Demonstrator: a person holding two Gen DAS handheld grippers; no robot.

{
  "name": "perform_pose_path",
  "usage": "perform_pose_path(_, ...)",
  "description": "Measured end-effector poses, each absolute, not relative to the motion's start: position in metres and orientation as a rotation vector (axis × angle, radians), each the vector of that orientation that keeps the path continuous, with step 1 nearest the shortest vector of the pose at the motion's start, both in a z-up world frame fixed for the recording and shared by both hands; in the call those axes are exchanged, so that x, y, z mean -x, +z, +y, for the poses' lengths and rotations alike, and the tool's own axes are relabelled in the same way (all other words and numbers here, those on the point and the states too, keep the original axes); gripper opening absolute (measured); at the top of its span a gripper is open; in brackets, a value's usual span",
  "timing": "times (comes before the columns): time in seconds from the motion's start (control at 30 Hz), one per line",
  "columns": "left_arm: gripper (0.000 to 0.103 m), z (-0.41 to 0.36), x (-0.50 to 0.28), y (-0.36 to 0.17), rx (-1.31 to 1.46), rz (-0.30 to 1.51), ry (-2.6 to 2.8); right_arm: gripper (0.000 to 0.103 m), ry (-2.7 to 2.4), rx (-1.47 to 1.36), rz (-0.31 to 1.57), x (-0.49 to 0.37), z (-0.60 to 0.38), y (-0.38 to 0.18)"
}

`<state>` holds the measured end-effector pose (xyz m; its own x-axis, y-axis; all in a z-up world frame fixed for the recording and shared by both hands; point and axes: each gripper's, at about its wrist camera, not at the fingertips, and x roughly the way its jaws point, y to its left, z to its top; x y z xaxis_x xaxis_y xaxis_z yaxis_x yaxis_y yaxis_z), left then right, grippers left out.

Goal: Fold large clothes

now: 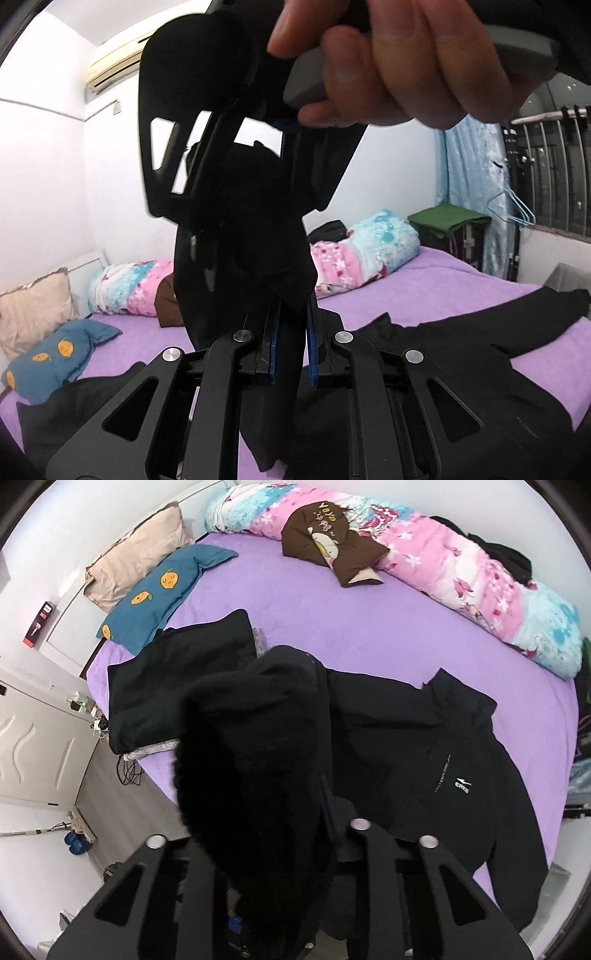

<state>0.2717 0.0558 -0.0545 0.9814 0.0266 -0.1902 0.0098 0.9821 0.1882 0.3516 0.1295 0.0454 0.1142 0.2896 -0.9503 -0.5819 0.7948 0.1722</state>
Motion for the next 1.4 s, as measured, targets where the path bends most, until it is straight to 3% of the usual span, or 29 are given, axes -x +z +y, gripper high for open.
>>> perform_pose_path(0.2,0.018,0.030,-0.275,-0.054,-0.199,0.216,-0.022,0.009,0.644,0.209,1.292,-0.354,0.088,0.043)
perform_pose_path(0.37,0.059,0.013,-0.273,-0.056,-0.206,0.226,-0.052,0.009,0.641,0.150,1.276,-0.356,0.048,0.036)
perform_pose_path(0.43,0.062,0.010,-0.270,-0.059,-0.202,0.226,-0.081,0.009,0.644,0.123,1.269,-0.356,0.033,0.032)
perform_pose_path(0.93,0.069,0.050,-0.299,-0.136,-0.070,0.471,-0.134,0.009,0.617,-0.261,1.254,-0.366,-0.128,-0.059)
perform_pose_path(1.4,0.070,0.086,-0.411,-0.234,0.004,0.762,-0.001,0.009,0.535,-0.488,1.281,-0.352,-0.265,-0.254)
